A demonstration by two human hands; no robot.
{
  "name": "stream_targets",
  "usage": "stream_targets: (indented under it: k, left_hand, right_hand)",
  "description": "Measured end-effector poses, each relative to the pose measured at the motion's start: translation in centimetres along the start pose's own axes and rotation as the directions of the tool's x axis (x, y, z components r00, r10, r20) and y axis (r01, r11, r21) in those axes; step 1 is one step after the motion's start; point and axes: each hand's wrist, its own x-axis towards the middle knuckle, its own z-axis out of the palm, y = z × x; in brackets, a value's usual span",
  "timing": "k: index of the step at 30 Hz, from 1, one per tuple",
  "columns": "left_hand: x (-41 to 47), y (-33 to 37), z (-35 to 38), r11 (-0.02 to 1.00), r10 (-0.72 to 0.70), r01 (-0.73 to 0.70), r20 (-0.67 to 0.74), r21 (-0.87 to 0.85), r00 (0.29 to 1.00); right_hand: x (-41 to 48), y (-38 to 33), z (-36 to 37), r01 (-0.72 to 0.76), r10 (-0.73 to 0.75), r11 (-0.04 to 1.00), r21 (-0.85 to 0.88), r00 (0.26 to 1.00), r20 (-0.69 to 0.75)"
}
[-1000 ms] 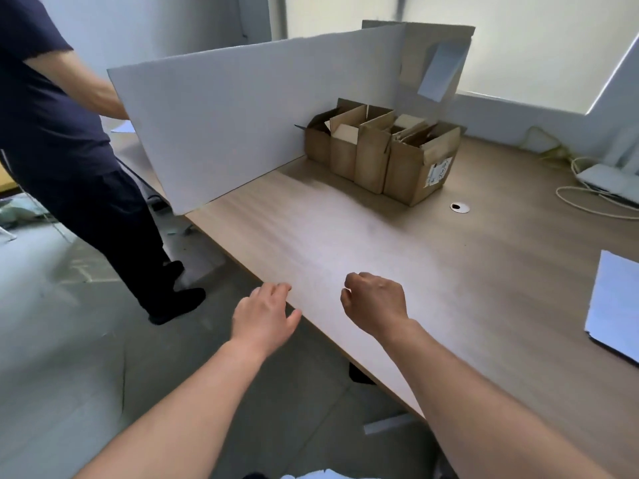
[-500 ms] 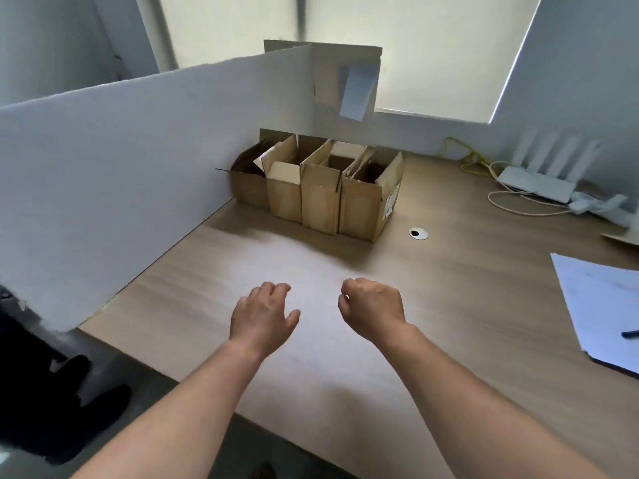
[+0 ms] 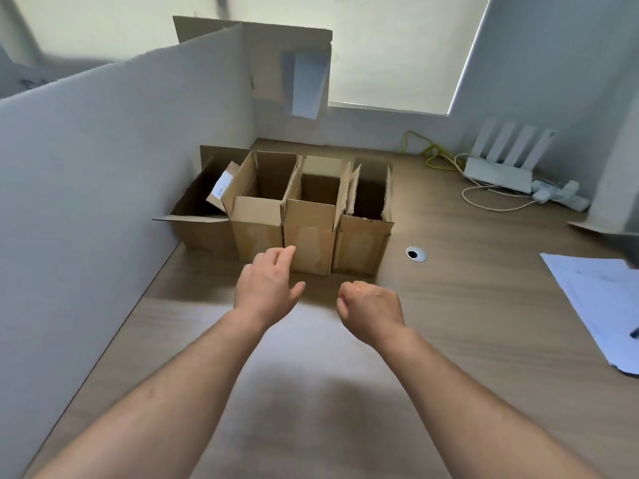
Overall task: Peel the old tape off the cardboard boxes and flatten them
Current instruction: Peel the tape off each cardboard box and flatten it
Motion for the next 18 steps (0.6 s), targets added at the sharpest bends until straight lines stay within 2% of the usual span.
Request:
stream_targets:
  k: [4, 8, 11, 15, 18]
  left_hand:
    - [5.8, -0.8, 0.7, 0.995, 0.098, -0.098, -0.044, -0.005, 0.994]
    - [11.0, -0.7, 1.3, 0.977, 0.207, -0.203, -0.058, 0.065, 0.977]
    - [13.3, -0.8, 1.8, 0.971, 0.206, -0.202, -0.017, 0.128, 0.978]
    - [13.8, -0.5, 1.1, 0.968, 0.209, -0.198, -0.056, 0.157, 0.976]
    - [13.0, 0.2, 0.1, 0.960, 0.230, -0.221, -0.035, 0.174, 0.972]
  right_hand:
    - [2.0, 0.7, 1.5, -0.056, 0.056, 0.998, -0.002, 0.998, 0.021]
    - [2.5, 1.4, 2.9, -0.098, 0.097, 0.995, 0.005, 0.992, 0.082]
    - [2.6, 2.0, 3.7, -0.113, 0.111, 0.994, 0.006, 0.986, 0.122]
    - [2.5, 2.3, 4.0, -0.124, 0.120, 0.992, 0.029, 0.985, 0.125]
    - [1.9, 2.3, 3.5, -0.113, 0.107, 0.993, 0.045, 0.987, 0.122]
